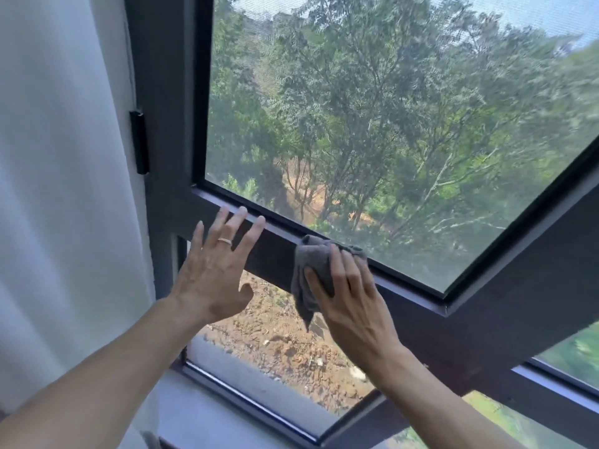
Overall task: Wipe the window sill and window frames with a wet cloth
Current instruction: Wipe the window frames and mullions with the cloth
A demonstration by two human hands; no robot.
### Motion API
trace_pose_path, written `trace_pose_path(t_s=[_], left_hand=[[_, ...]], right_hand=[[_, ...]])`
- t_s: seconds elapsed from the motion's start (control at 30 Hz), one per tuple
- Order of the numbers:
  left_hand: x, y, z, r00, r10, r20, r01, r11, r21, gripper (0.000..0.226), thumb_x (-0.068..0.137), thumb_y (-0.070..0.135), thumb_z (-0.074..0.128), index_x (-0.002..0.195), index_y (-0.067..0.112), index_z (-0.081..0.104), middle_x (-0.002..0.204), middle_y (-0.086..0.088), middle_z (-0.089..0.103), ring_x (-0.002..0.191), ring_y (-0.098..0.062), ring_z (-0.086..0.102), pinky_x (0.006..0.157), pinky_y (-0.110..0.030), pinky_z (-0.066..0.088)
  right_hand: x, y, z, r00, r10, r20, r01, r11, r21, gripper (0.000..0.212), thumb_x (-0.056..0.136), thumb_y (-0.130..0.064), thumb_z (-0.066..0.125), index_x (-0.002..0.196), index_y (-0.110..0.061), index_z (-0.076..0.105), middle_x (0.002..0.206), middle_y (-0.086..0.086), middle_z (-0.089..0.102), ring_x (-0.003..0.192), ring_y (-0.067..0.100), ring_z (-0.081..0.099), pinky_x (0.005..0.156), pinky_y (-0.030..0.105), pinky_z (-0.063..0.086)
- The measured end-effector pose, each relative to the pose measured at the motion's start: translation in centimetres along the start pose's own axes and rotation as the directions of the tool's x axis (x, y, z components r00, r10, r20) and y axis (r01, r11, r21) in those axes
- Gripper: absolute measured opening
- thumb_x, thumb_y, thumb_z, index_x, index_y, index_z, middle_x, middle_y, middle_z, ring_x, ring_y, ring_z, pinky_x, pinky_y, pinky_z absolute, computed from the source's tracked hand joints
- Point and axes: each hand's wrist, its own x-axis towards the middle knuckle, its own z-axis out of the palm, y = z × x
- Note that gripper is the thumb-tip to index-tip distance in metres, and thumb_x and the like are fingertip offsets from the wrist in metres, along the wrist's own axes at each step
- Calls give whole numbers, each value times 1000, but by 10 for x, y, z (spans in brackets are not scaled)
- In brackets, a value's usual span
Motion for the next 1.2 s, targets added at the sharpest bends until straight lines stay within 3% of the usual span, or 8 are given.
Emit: trace_pose_path(t_s=[0.17,0.33,0.5,0.57,0.77,0.87,0.97,1.2], left_hand=[[1,-15,0,999,45,3,-45,999,-3,107,68,38,74,149,29,4,160,-4,13,150,-27,4,115,-60,23],[2,-18,-8,997,52,54,-50,998,-35,103,81,41,60,151,37,-16,160,4,-10,148,-20,-18,121,-51,10],[1,-26,-4,995,94,-35,-95,994,-53,95,69,39,64,151,14,24,156,-3,24,148,-24,10,112,-56,33],[4,-34,-4,992,112,-56,-112,994,0,95,69,37,68,151,13,26,156,-5,28,147,-26,15,116,-54,27],[9,-70,-13,991,-134,-16,133,990,-41,107,81,33,64,154,31,-15,154,-16,-36,144,-33,-30,117,-46,-9],[13,-81,-15,985,-151,80,160,980,-116,113,83,34,65,147,36,-28,149,-15,-44,147,-34,-23,121,-43,1],[14,-85,-15,987,-132,89,143,981,-132,115,81,39,69,149,38,-24,150,-11,-44,150,-34,-8,119,-42,18],[10,-93,-21,990,-64,126,83,985,-151,117,82,42,64,139,44,-38,143,-6,-53,150,-30,-10,115,-39,28]], right_hand=[[55,-37,9,998,-12,-57,16,998,67,58,90,-15,34,148,-12,40,145,28,28,128,41,33,107,49,25],[25,-10,5,996,-69,-51,71,997,35,57,89,-14,37,145,-12,43,144,28,31,125,42,37,105,51,28],[73,-47,6,997,-25,-74,29,998,48,61,95,-7,13,144,-14,48,143,26,32,123,38,37,99,45,32],[75,-43,6,995,-64,-77,68,997,47,59,97,-7,13,147,-13,43,145,26,32,125,38,37,102,46,31],[45,-27,2,996,-42,-77,49,996,81,52,90,-12,35,139,-11,54,140,30,36,121,43,40,100,52,31],[86,-54,8,992,-87,-86,91,995,42,54,91,-18,32,142,-10,47,142,30,35,123,42,38,98,49,31],[126,-85,8,997,-39,-69,45,995,90,53,93,-21,31,143,-11,45,143,28,37,125,41,37,100,47,29],[83,-62,5,995,7,-98,5,993,121,49,93,-12,35,139,-10,53,138,28,39,121,41,41,101,51,32]])
